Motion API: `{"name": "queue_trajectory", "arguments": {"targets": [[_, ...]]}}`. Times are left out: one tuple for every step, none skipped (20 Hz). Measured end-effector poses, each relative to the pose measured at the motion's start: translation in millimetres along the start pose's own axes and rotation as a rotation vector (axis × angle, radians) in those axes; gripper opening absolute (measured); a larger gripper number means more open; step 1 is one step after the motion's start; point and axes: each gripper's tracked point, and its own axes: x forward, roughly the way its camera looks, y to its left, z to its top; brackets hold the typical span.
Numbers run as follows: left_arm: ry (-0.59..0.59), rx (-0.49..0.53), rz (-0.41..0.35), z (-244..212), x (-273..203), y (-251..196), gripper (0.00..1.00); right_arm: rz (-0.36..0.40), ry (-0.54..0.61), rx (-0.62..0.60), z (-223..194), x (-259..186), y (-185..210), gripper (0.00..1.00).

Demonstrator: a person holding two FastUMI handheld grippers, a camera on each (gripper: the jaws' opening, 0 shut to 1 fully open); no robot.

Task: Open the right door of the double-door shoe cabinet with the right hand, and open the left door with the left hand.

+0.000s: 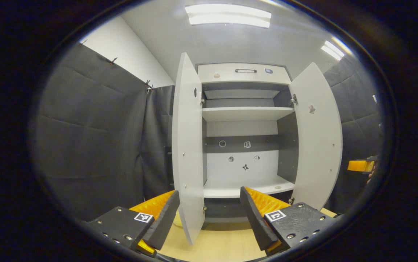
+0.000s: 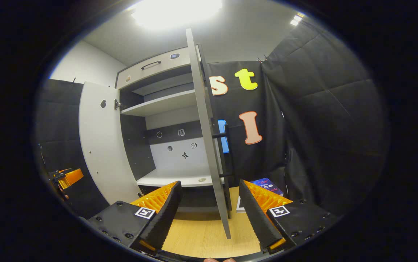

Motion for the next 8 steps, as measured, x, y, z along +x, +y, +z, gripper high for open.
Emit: {"name": "queue_trajectory", "arguments": {"targets": [[0.006,-0.009,-0.003,-5.8,-1.2,4.5,0.96,-0.007,0.03,0.0,-13.1,0.6,4.4,0.98],[0.006,-0.013,-0.001,-9.0,-1.9,9.6,0.96,-0.013,0.055,-0.003,-22.4,-0.7,7.0,0.98],[0.006,-0.017,0.007,-12.4,-3.0,16.6,0.95,-0.017,0.065,-0.008,-26.1,-2.1,9.4,0.98],[0.006,-0.022,0.018,-16.6,-4.8,23.3,0.96,-0.02,0.068,-0.015,-27.5,-2.9,11.2,0.98],[0.004,-0.029,0.025,-18.4,-5.5,28.6,0.96,-0.024,0.068,-0.023,-28.8,-2.6,11.3,0.98],[0.008,-0.04,0.022,-21.8,-6.6,29.7,0.96,-0.027,0.063,-0.031,-28.2,-2.2,12.3,0.98],[0.002,-0.047,0.02,-22.5,-6.8,30.6,0.96,-0.033,0.051,-0.04,-26.5,-1.5,13.6,0.98],[-0.008,-0.048,0.019,-21.2,-6.7,31.8,0.95,-0.039,0.038,-0.045,-23.4,-0.2,13.7,0.92]]}}
